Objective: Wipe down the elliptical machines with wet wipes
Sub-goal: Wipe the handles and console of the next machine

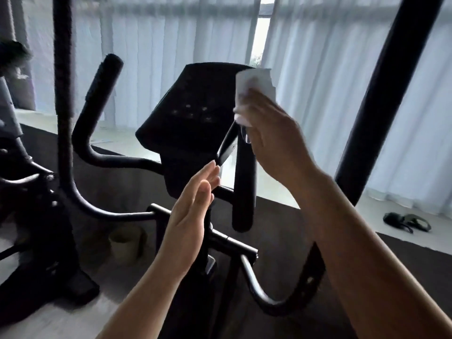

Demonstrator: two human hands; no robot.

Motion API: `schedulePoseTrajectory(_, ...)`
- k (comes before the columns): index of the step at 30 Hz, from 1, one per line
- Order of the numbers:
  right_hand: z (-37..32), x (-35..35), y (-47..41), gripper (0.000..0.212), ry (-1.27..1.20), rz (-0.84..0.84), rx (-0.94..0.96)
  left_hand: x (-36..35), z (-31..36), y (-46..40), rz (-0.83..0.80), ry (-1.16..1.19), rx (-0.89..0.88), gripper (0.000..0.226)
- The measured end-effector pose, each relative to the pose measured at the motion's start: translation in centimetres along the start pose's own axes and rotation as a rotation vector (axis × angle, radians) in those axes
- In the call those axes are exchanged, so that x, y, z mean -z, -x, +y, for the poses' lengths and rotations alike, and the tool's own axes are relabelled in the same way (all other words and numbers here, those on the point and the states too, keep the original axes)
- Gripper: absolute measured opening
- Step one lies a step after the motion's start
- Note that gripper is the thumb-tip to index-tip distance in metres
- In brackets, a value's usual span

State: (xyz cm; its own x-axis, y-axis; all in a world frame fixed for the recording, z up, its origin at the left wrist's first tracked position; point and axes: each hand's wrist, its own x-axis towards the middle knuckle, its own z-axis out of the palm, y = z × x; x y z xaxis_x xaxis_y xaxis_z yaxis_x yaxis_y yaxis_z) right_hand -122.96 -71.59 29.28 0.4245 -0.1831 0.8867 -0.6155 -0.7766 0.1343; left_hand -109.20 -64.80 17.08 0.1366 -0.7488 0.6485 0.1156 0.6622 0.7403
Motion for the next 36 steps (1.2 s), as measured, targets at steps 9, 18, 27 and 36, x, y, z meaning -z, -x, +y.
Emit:
schedulePoseTrajectory(9, -2.5, 0.4, 10.0, 0.023, 0.216, -0.372, 0.382, 0.7, -1.7, 0.2, -0.024, 0.15, 0.14, 0.036)
schedulePoseTrajectory(18, -3.3, 4.4, 5.2, 0.038, 0.185, -0.334, 0.279, -0.7, -3.2, 1.0, -0.154, 0.261, 0.345, 0.065)
schedulePoseTrajectory(27, -1.7, 2.7, -5.3, 0.032, 0.619, -0.565, 0.427, -0.7, -4.2, 1.5, -0.123, 0.399, 0.367, 0.057)
schedulePoseTrajectory(36, -2.5, 1.2, 4.7, 0.022, 0.5, -0.507, 0.572, 0.8, -5.8, 3.2, 0.007, 0.363, 0.367, 0.046)
